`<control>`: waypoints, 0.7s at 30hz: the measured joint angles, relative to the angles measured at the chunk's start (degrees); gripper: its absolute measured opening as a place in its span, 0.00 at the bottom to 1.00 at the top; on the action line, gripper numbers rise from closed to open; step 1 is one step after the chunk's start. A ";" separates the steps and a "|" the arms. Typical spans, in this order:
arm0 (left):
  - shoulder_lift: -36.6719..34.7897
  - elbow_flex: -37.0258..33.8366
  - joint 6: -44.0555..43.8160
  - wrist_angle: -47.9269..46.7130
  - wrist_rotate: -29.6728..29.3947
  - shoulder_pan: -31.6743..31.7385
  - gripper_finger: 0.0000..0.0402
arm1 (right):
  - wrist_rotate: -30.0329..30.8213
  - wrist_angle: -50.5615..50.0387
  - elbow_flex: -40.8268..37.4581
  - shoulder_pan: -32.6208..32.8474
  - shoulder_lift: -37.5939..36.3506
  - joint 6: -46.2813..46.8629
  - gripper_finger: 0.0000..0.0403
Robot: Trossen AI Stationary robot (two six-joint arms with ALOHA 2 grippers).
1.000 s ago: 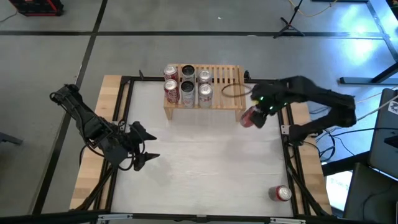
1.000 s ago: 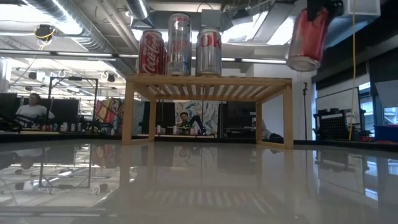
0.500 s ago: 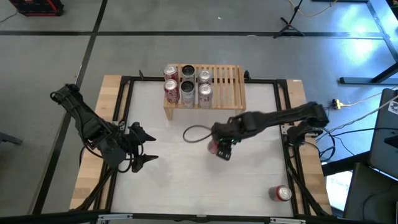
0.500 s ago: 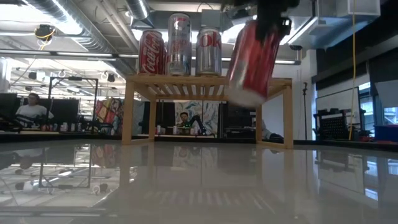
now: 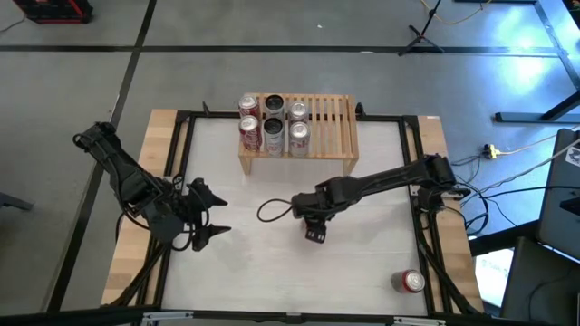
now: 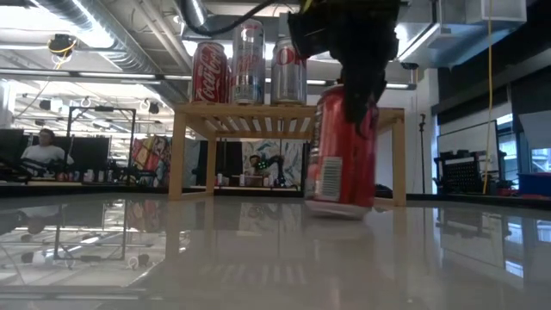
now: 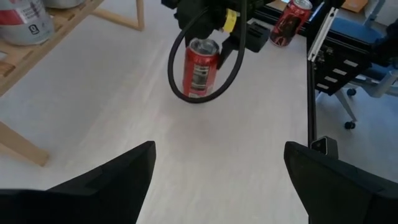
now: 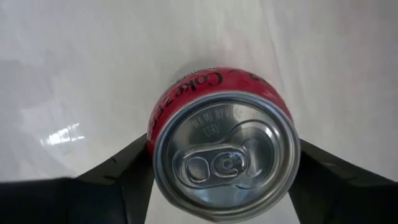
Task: Place canned beverage on shelf
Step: Put the top dark red soda can on the shelf
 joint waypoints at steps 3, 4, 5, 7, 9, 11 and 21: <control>0.00 0.00 0.00 -0.02 0.04 0.00 0.87 | -0.41 1.96 0.05 -0.09 0.29 -0.37 0.72; 0.00 0.00 0.00 -0.02 0.04 0.00 0.87 | -0.37 2.41 0.04 -0.01 0.30 -0.68 0.74; 0.00 0.00 0.00 0.00 0.04 0.00 0.87 | -0.37 2.90 0.04 0.02 0.33 -0.92 0.76; 0.00 0.00 0.02 0.00 -0.34 0.00 0.87 | -0.38 3.90 0.04 0.02 0.41 -1.02 0.79; 0.00 0.00 0.28 0.00 -0.82 0.00 0.87 | -0.39 3.59 0.04 0.02 0.41 -1.02 0.82; 0.00 0.00 0.38 -0.04 -1.07 0.00 0.87 | -0.43 3.47 0.04 0.02 0.41 -1.03 0.83; 0.00 0.00 0.37 -0.06 -1.16 0.00 0.87 | -0.64 0.34 1.16 0.02 -1.38 -1.76 0.83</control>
